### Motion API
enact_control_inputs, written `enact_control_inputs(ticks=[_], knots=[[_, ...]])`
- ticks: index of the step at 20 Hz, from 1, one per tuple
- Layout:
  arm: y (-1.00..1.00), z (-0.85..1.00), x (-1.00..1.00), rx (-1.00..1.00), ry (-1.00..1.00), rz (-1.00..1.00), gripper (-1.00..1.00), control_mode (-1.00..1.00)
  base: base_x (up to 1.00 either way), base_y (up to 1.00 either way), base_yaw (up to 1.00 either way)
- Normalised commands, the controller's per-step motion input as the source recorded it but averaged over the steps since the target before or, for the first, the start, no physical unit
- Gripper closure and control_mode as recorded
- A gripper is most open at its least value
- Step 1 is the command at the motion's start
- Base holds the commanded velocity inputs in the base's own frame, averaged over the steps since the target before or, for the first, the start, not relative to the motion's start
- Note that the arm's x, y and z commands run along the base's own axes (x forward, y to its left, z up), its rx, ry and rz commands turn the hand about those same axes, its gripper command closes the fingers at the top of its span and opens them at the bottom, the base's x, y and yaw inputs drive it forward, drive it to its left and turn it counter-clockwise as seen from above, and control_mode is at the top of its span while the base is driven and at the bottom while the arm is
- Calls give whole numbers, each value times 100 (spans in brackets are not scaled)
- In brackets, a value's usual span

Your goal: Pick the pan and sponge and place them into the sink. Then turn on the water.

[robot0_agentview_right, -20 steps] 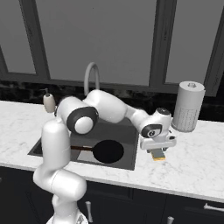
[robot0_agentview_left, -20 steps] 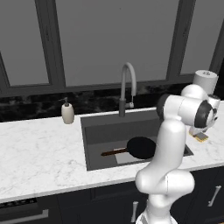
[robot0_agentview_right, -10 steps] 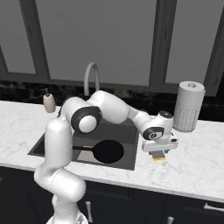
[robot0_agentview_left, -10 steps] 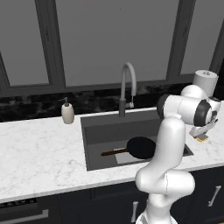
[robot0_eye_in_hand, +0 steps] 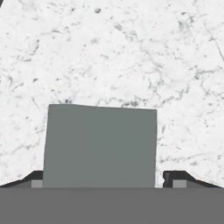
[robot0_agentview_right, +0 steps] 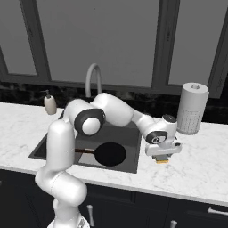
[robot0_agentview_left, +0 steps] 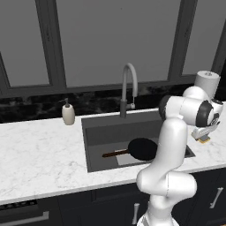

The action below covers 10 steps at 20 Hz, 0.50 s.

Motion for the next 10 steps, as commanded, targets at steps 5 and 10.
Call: enact_control_inputs(ticks=[5,10], knots=[[0,-3,0,0,-1,0,-100,-100,0,0,0],[0,0,1,0,0,0,-100,-100,0,0,0]])
